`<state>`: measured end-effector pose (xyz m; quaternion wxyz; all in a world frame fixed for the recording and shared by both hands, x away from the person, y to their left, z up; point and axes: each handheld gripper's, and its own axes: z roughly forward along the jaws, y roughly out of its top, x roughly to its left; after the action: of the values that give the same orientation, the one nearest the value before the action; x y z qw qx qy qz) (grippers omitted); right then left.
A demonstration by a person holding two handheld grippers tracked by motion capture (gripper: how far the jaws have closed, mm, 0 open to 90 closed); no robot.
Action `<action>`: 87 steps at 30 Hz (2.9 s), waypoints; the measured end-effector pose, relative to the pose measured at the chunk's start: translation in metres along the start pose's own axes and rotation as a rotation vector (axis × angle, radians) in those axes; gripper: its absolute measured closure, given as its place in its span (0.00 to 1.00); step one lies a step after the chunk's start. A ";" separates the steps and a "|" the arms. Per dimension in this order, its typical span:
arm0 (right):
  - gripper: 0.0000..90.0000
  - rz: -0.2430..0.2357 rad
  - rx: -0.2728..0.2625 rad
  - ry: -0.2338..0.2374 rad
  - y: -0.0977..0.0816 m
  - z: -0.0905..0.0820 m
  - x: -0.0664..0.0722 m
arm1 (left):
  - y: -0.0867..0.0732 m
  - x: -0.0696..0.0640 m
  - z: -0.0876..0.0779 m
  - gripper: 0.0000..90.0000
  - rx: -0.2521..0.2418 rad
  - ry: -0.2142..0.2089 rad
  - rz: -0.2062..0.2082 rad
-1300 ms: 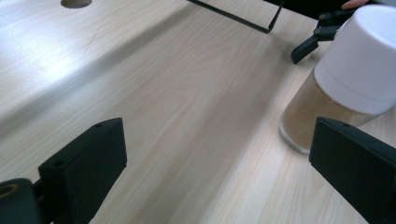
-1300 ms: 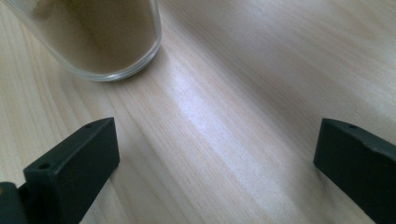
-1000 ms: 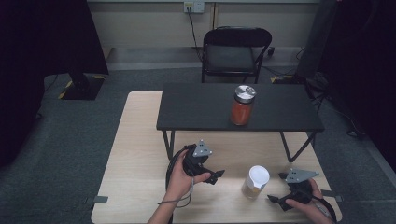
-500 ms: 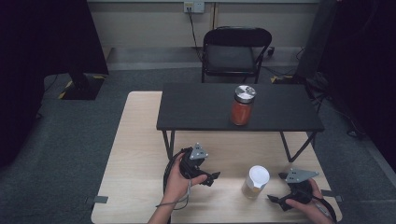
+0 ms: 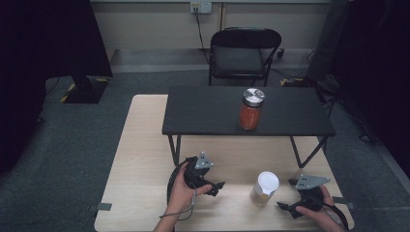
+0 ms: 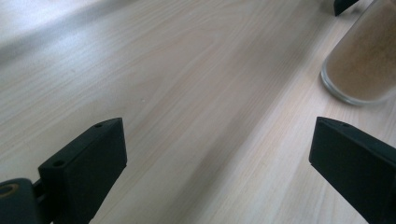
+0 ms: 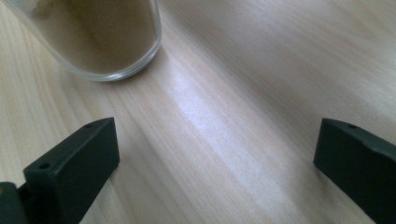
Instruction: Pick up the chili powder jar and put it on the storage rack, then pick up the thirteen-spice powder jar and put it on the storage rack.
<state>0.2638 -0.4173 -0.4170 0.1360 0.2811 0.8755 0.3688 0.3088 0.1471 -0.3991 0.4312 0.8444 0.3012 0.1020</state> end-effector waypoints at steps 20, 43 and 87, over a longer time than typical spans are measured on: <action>0.00 0.000 0.000 0.000 0.000 0.000 0.000 | -0.011 -0.004 0.004 0.04 0.049 0.039 0.016; 0.00 0.000 0.000 0.000 0.000 0.000 0.000 | -0.023 -0.005 0.006 0.04 0.089 0.073 0.022; 0.01 -0.008 -0.017 0.002 0.001 -0.001 0.004 | -0.030 -0.007 0.005 0.02 0.083 0.084 0.045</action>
<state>0.2606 -0.4150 -0.4152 0.1389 0.2760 0.8737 0.3758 0.2929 0.1530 -0.4247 0.3802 0.8632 0.3038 0.1345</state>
